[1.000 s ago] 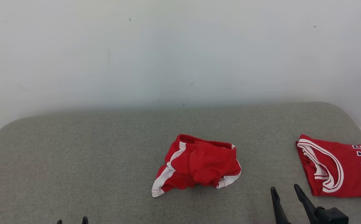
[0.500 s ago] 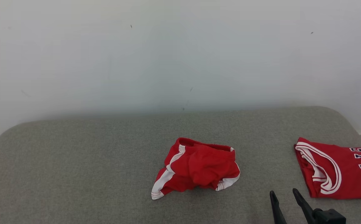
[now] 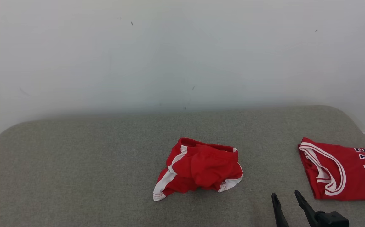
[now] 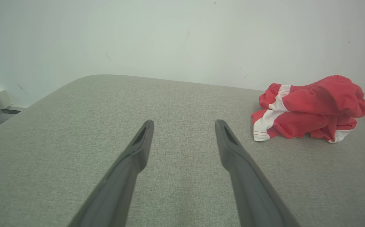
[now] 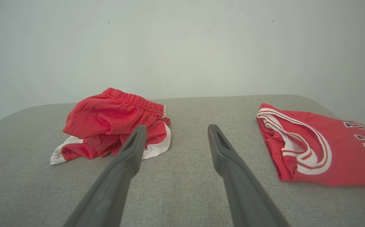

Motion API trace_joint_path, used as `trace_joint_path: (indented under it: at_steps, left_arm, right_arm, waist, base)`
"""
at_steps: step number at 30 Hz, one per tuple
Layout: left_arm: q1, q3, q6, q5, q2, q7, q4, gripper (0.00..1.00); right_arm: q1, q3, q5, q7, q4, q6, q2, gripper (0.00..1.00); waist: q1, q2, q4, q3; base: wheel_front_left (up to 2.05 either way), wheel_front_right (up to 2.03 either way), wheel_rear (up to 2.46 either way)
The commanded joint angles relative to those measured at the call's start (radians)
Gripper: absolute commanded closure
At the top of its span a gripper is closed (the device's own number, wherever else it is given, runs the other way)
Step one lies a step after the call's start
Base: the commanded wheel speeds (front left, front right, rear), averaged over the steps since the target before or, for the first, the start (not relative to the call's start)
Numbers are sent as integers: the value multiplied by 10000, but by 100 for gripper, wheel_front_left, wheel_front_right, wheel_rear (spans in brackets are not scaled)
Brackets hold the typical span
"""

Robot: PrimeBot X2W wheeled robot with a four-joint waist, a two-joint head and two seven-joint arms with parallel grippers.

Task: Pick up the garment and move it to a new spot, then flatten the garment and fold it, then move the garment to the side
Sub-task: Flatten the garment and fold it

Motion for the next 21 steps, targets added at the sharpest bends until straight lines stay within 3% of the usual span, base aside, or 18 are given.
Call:
trace_joint_path:
  at_steps: [1,7,12,21]
  left_arm:
    - [23,-19,-44,57,-21,-25,5,0]
    - [-633,-392,-175,94,129,461,-59,0]
    - [-1828,-1123,-439,10,209,1318,110,0]
    - [-4425,-2814,-681,-282,511,2828,834,0]
  right_arm:
    - [87,-9,32,-27,-39,-23,31,0]
    - [48,17,6,43,-182,-23,-2,0]
    - [-52,13,-9,90,-288,-23,-27,0]
    - [-377,167,40,78,-304,-23,-85,0]
  waist:
    - [0,-1,2,19]
    - [0,-1,-172,192]
    - [0,-1,-708,560]
    - [0,-1,-2623,1301]
  base:
    - [0,0,0]
    - [0,0,0]
    - [0,0,0]
    - [0,0,0]
